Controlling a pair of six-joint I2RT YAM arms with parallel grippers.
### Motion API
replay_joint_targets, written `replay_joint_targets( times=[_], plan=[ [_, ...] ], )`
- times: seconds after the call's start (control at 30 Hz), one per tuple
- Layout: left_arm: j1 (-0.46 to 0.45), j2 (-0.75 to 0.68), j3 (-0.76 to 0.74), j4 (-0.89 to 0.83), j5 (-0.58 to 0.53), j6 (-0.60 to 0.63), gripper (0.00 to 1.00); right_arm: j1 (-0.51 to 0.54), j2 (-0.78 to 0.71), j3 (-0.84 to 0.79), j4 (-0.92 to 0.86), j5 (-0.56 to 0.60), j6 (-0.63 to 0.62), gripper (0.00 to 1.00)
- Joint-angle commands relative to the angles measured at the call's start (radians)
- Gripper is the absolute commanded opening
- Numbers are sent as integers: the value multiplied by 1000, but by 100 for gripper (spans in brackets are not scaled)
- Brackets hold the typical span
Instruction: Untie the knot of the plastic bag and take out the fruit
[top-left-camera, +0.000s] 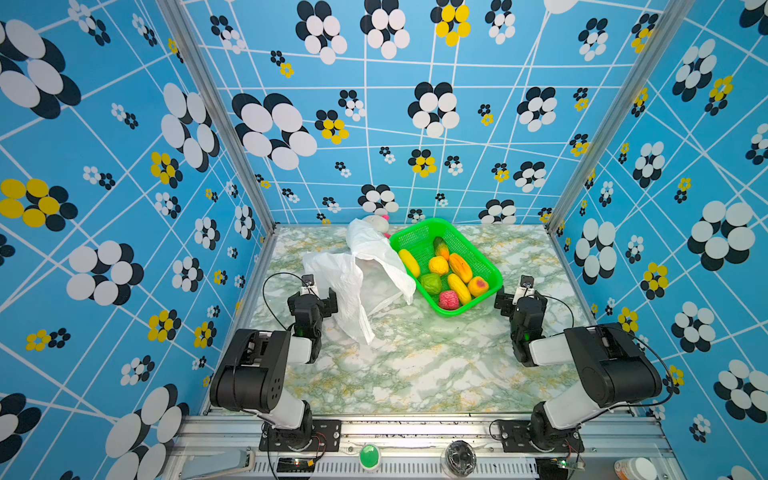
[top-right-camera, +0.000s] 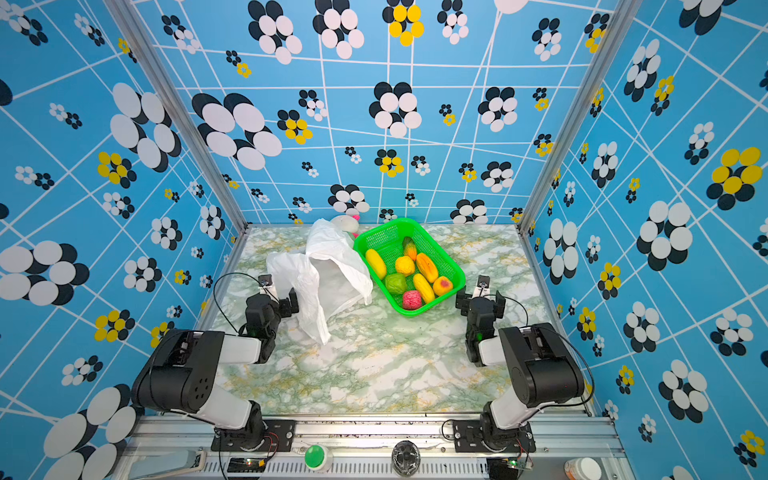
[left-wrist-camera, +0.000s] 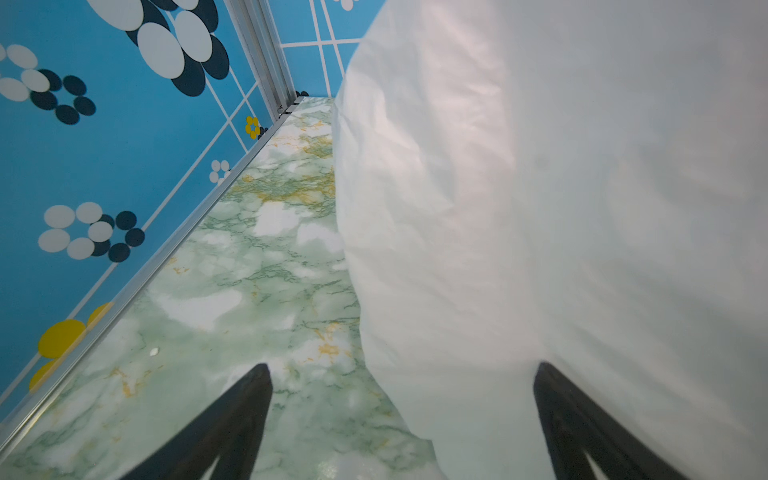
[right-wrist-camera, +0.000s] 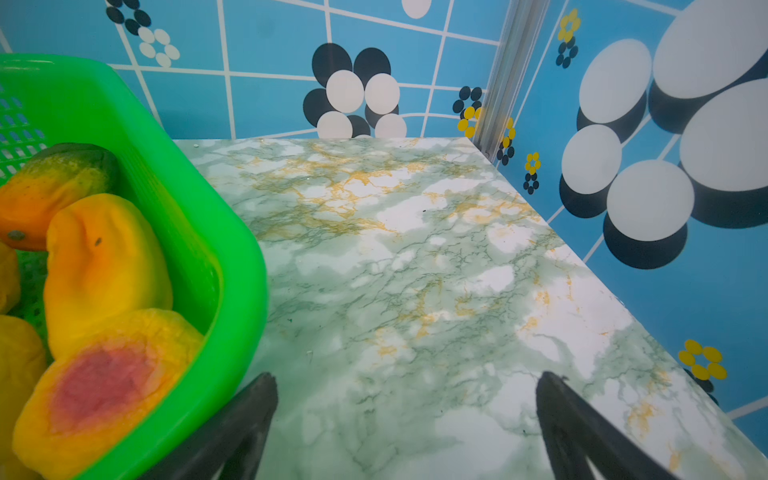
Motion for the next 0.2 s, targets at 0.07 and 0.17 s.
replay_joint_targets(
  times=[0.07, 0.17],
  plan=[
    [2, 0, 16, 23, 12, 11, 99, -5, -13, 16, -20, 7, 15, 99],
    [2, 0, 16, 22, 12, 11, 99, -3, -14, 2, 4, -1, 7, 99]
  ],
)
